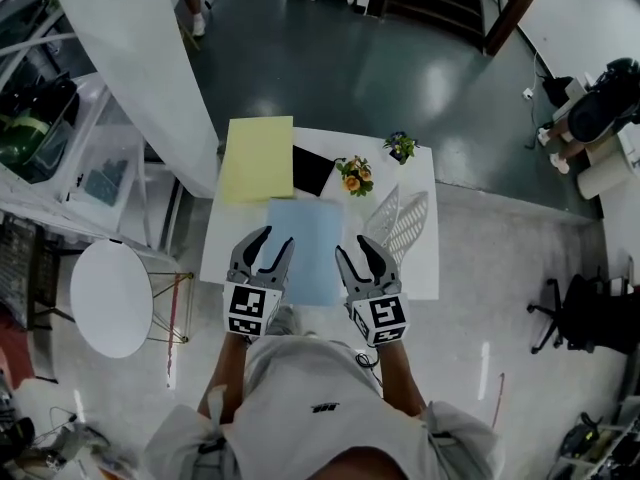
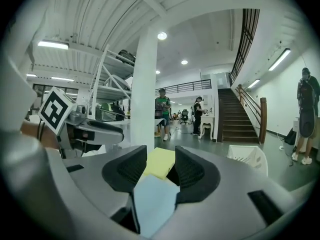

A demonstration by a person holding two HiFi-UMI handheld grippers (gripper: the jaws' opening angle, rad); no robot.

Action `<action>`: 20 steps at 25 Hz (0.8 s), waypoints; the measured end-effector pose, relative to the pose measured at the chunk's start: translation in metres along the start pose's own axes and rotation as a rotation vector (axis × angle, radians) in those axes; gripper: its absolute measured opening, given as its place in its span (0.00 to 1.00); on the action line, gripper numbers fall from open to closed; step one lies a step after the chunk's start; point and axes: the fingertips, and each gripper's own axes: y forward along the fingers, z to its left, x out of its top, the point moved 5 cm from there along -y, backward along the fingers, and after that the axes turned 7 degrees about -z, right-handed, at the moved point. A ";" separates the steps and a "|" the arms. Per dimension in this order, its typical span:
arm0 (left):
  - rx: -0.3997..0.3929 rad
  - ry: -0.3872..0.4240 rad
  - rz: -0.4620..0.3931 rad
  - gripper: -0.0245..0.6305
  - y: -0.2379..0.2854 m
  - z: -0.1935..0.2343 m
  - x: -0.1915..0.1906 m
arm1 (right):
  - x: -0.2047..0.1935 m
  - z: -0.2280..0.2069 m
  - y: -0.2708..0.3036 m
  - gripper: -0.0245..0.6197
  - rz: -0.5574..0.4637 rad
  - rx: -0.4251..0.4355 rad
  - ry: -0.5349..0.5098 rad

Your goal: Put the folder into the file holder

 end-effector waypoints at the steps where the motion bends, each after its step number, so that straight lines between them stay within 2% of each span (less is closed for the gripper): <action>1: -0.007 -0.003 0.005 0.33 0.006 0.007 -0.002 | -0.001 -0.001 0.008 0.31 0.007 -0.007 0.001; 11: -0.101 -0.058 0.091 0.33 0.061 0.071 -0.041 | -0.017 -0.007 0.075 0.31 0.110 -0.104 0.043; 20: -0.190 -0.167 0.212 0.34 0.098 0.106 -0.098 | -0.062 -0.028 0.109 0.31 0.217 -0.214 0.073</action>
